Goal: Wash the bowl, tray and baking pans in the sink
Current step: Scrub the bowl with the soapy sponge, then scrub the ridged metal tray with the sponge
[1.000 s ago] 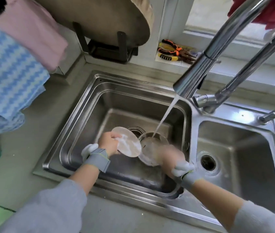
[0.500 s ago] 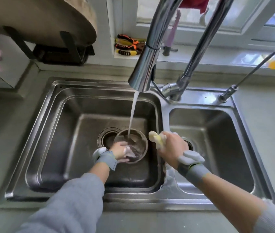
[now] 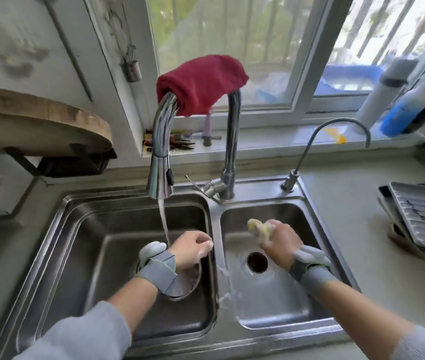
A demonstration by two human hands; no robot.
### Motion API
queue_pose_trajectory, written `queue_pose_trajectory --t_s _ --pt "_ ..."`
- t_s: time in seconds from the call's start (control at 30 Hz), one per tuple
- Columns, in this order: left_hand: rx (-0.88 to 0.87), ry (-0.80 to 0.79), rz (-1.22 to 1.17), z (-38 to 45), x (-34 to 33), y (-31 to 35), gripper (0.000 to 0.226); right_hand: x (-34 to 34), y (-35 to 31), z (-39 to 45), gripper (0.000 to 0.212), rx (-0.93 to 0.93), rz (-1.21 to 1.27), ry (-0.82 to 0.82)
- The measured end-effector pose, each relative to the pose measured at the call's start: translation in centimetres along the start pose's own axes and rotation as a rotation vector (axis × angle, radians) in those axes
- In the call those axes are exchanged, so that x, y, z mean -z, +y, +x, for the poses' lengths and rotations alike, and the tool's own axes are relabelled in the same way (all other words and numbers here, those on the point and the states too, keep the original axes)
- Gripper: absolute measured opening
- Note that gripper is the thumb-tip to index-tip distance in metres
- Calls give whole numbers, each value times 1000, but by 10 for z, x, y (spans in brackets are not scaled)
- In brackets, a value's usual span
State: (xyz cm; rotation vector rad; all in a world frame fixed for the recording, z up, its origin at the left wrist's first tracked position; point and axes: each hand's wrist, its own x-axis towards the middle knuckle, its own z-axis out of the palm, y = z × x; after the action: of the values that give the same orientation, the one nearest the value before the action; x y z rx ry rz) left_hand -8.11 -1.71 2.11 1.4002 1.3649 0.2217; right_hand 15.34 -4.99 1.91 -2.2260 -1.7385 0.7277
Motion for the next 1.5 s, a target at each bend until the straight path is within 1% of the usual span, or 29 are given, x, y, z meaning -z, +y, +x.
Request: queue_pose_trajectory --t_s 0.03,0.07,0.1,0.13,0.17,0.2,0.23,0.27,0.3,0.33,0.37,0.4,0.43,0.5,0.57,0.63,0.7,0.77,0.83,0.93,0.97,1.03,1.07,1.13,1.2,1.27,1.33,1.4,1.5 --pt "-17 -16 -26 2 -13 25 13 17 18 -1 30 -7 18 28" --pt "-19 -17 -30 3 -14 31 13 18 19 2 27 -6 50 37" --pt "-50 -44 -22 8 -37 62 8 43 44 -5 24 -23 55 75" --pt "-50 -43 -11 8 -40 71 6 48 46 -5 21 -13 67 76" --pt "-62 -41 2 14 -59 91 9 63 65 -6 17 -18 64 95" --pt "-67 -44 27 17 -62 96 12 66 68 -4 17 -14 89 103" --pt "-106 -62 45 27 -93 121 16 88 97 -8 29 -45 87 125" --pt "-98 -65 37 30 -98 128 19 92 102 -7 42 -31 98 146" --pt "-114 -89 33 40 -128 148 19 110 133 -7 51 -58 119 155" --pt "-101 -114 1 53 -165 171 16 134 167 -9 53 -73 115 166" --pt "-87 -105 -24 57 -176 178 12 141 171 -10 48 -76 130 175" --pt "-92 -103 -34 64 -203 197 19 156 198 -9 43 -104 157 190" --pt "-94 -112 -32 80 -246 224 27 183 234 -14 40 -143 187 216" --pt "-110 -73 -13 90 -276 246 33 201 260 -13 42 -157 210 287" --pt "-125 -32 52 106 -314 267 28 221 293 -18 38 -218 265 319" --pt "-128 30 164 119 -341 281 17 234 320 -21 32 -224 295 334" --pt "-111 65 260 129 -362 292 20 237 344 -21 27 -218 333 320" --pt "-78 91 318 132 -365 297 26 236 346 -20 29 -210 332 301" --pt "-39 98 312 139 -376 304 27 234 356 -17 31 -220 320 274" --pt "-12 111 331 144 -382 308 27 233 350 -15 23 -221 297 251" --pt "-17 137 351 144 -386 310 27 234 350 -15 21 -210 301 247" --pt "-12 232 370 139 -392 315 27 235 349 -13 21 -133 281 269" --pt "-40 273 378 134 -392 318 27 237 347 -14 22 -86 272 281" --pt "-86 359 381 122 -373 309 26 236 330 -11 28 40 279 291" --pt "-173 372 379 114 -354 299 22 239 313 -12 33 138 287 315" --pt "-217 382 341 103 -328 283 19 238 290 -10 40 228 278 305" --pt "-199 419 266 80 -284 251 19 222 247 -9 48 328 268 232" --pt "-176 436 190 68 -257 230 17 211 224 -9 51 364 259 183" --pt "-118 485 117 38 -209 179 13 178 176 -9 42 423 197 114"
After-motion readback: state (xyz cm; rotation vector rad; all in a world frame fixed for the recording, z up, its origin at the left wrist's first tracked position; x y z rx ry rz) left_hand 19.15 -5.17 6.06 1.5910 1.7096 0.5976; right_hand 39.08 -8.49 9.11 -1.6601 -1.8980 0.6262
